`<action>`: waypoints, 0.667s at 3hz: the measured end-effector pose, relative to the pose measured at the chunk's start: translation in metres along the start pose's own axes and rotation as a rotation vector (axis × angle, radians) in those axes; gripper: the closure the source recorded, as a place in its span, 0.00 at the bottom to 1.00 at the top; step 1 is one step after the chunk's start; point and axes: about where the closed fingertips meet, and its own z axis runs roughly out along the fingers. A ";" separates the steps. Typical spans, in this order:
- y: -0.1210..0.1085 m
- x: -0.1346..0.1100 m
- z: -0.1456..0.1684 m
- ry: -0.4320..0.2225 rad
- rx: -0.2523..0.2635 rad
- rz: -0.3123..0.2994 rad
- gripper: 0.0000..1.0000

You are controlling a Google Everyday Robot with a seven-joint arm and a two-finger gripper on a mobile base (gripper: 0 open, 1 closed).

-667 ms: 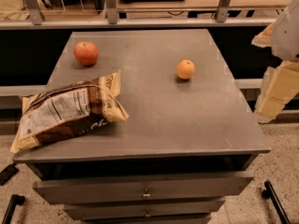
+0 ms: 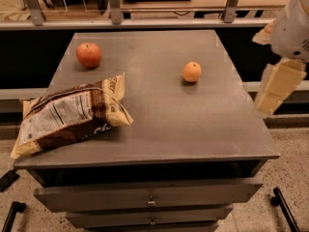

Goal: Pick orange

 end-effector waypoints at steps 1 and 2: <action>-0.031 -0.015 0.022 -0.045 0.011 -0.015 0.00; -0.064 -0.031 0.050 -0.092 -0.014 -0.003 0.00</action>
Offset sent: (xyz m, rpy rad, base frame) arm 0.1413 0.0369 -0.0428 0.1717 0.0305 0.0303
